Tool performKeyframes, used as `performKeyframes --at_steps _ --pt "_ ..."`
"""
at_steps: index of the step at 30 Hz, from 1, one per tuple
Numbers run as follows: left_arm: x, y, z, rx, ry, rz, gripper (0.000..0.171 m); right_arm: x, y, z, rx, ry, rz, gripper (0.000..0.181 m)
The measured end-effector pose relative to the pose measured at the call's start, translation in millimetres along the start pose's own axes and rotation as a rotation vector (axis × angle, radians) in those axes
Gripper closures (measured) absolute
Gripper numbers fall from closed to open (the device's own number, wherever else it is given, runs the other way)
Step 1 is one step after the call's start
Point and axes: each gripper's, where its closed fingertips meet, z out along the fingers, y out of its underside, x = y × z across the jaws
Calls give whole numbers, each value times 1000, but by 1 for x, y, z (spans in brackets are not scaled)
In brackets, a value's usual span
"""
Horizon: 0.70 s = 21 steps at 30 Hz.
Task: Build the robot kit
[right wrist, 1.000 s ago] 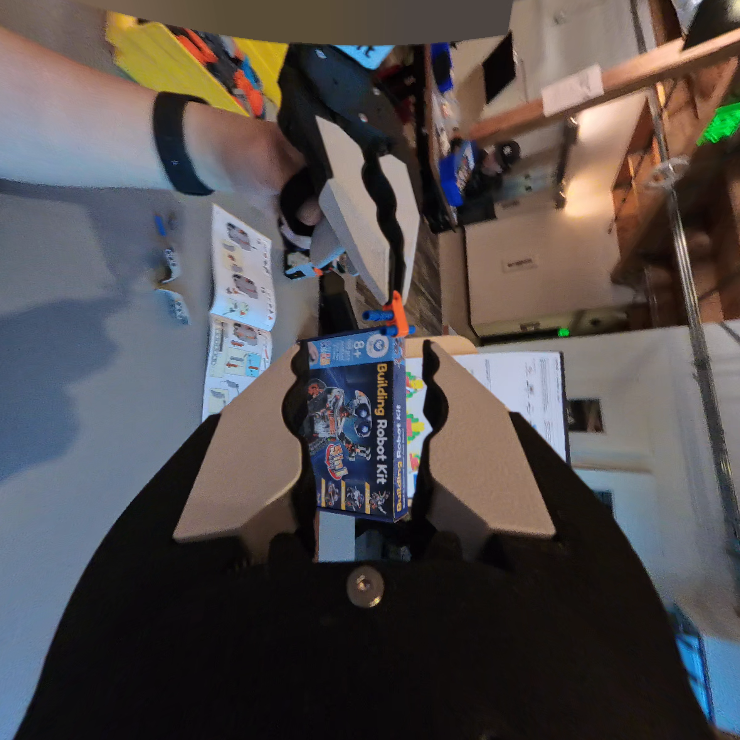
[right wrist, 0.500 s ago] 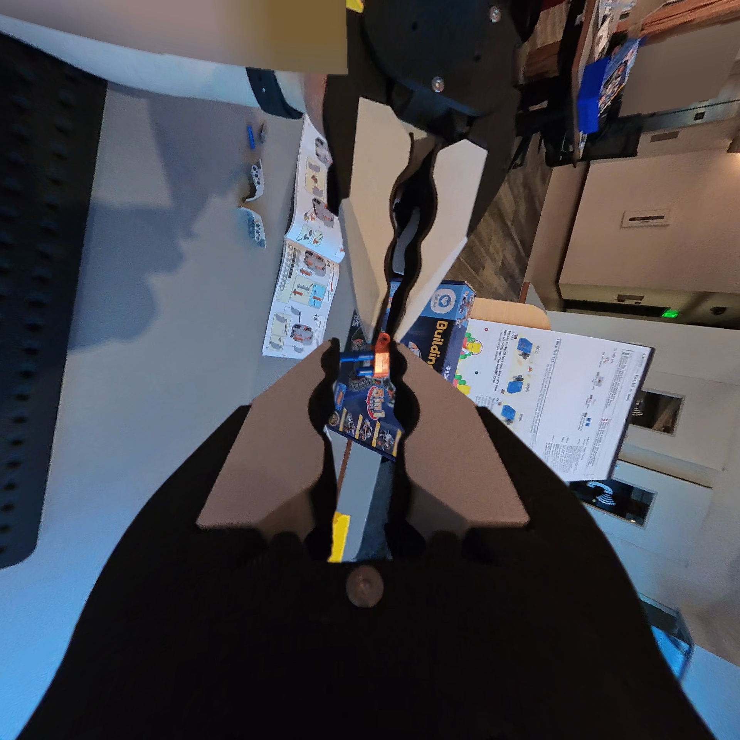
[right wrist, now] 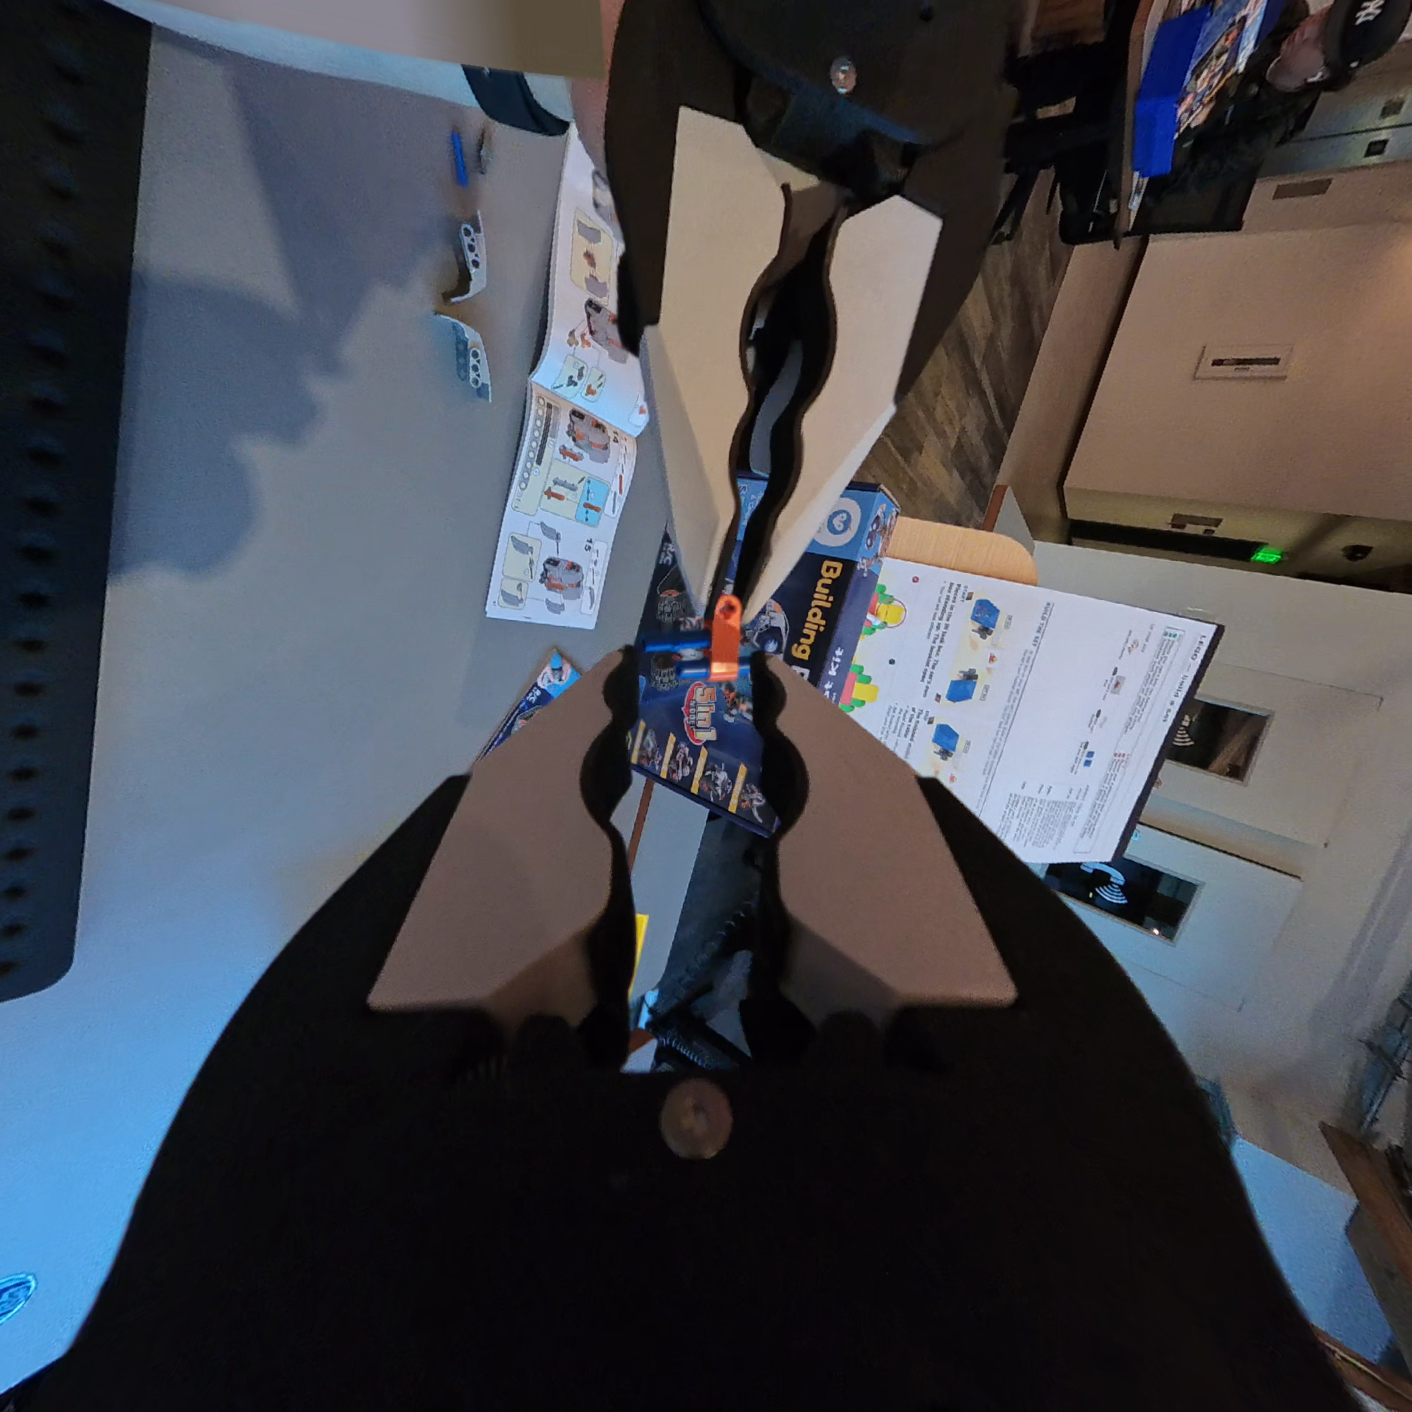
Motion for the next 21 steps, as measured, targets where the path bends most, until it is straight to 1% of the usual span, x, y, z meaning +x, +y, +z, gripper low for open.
performKeyframes --at_steps 4,7,9,13,21 --pt "-1 -4 -4 13 -2 0 167 -3 -6 1 32 -9 8 150" --pt "1 -7 -5 20 1 10 167 -1 -10 1 56 -7 24 151" --pt "3 -7 -4 13 3 18 167 -2 -9 2 54 -10 25 157" --pt "1 -4 -3 3 -5 20 167 -1 -7 4 32 2 31 157" --pt "-1 -6 -5 7 -21 19 167 3 -9 2 53 63 45 158"
